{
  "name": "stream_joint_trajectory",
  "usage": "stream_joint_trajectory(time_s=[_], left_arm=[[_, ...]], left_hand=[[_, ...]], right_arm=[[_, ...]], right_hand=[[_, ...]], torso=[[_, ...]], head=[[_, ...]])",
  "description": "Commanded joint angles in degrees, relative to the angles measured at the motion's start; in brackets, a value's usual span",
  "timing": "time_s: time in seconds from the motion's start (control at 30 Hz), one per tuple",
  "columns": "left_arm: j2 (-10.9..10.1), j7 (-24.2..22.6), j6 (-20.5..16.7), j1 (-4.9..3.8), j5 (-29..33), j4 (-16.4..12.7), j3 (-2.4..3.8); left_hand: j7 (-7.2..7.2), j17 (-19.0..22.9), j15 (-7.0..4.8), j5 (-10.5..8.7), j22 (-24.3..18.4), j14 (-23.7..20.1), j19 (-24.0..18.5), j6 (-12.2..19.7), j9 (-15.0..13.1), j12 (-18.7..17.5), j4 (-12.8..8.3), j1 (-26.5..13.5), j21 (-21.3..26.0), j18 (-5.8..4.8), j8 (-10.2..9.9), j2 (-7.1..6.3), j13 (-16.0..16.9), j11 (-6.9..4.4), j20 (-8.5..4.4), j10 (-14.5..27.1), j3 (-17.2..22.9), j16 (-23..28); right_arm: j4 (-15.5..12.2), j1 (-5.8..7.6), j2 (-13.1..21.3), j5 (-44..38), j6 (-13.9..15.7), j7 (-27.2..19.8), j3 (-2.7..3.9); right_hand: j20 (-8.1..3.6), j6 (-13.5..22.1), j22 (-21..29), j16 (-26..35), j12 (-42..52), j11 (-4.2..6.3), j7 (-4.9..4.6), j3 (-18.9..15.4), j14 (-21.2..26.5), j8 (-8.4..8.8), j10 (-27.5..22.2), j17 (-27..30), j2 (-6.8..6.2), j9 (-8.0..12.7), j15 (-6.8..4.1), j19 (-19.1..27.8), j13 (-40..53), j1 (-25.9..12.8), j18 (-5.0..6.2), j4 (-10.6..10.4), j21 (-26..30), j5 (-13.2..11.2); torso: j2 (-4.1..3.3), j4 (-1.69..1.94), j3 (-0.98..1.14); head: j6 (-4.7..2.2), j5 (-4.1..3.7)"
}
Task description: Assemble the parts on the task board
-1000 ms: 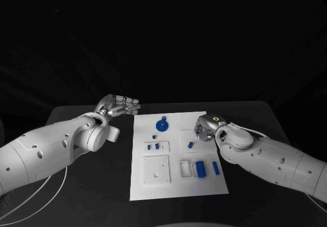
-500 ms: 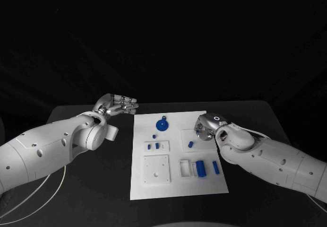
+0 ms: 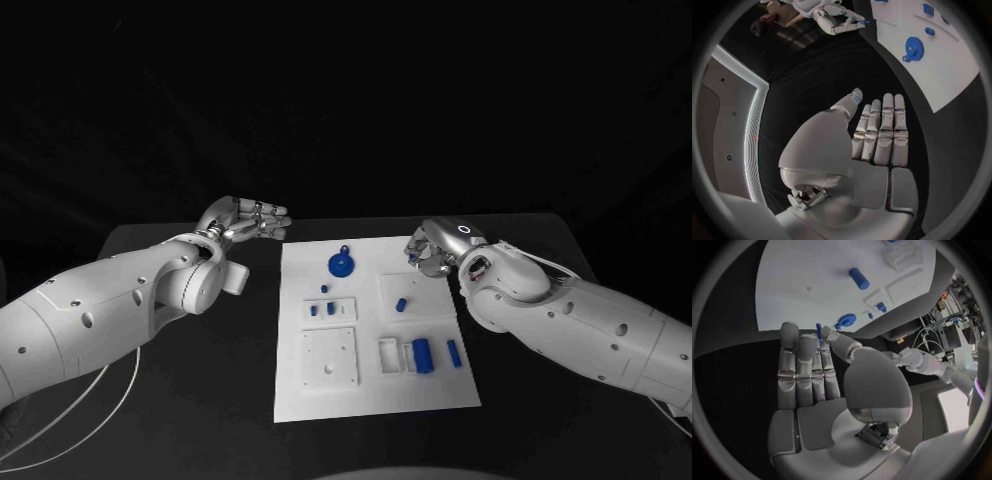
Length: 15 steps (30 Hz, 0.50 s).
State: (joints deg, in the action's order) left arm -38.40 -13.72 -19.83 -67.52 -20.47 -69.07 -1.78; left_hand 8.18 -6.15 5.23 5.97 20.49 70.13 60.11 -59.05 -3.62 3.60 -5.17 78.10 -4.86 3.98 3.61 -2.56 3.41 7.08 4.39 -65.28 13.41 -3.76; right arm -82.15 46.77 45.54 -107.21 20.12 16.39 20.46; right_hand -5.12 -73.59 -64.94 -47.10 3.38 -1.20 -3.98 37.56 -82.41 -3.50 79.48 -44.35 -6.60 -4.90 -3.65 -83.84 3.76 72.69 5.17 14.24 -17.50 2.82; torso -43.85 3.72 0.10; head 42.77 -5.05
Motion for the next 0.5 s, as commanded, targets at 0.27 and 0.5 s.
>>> stream_joint_trajectory(time_s=[0.27, 0.5], left_arm=[[1.7, -0.5, 0.6, -0.06, 0.3, 2.3, 0.03], [3.1, -0.7, 0.6, -0.01, 0.4, 3.8, 0.02]], left_hand=[[0.0, 0.1, 0.07, 0.28, -0.2, 0.1, 0.3, -0.3, 0.0, -0.2, -0.1, 0.0, -0.3, -0.44, 0.0, 0.83, 0.0, -0.05, -0.11, 0.5, -0.1, 0.2], [-0.01, 0.1, 0.06, 0.31, -0.2, 0.1, 0.3, -0.4, 0.0, -0.3, -0.1, 0.0, -0.3, -0.43, 0.0, 0.91, 0.0, -0.06, -0.12, 0.4, -0.1, 0.2]], right_arm=[[-6.8, -2.03, -0.1, 6.3, 1.4, -4.3, 0.42], [-9.0, -5.38, -1.8, 6.8, 3.5, -6.5, 0.42]], right_hand=[[-0.34, -0.1, 0.0, 0.7, 0.2, 0.49, -0.15, -0.9, 0.2, -0.2, 0.5, -0.3, 0.92, -0.1, -0.37, -2.1, 0.0, 0.1, 1.18, 0.2, 0.3, 0.0], [-0.4, -0.1, -0.1, 0.9, 0.1, 0.45, -0.17, -1.1, 0.1, -0.19, 0.4, -0.4, 1.1, -0.1, -0.44, -2.2, 0.0, 0.2, 1.23, 0.3, 0.4, 0.0]], torso=[[1.18, 0.03, -0.46], [1.84, 0.41, -0.9]], head=[[0.45, 2.32], [1.03, 4.78]])
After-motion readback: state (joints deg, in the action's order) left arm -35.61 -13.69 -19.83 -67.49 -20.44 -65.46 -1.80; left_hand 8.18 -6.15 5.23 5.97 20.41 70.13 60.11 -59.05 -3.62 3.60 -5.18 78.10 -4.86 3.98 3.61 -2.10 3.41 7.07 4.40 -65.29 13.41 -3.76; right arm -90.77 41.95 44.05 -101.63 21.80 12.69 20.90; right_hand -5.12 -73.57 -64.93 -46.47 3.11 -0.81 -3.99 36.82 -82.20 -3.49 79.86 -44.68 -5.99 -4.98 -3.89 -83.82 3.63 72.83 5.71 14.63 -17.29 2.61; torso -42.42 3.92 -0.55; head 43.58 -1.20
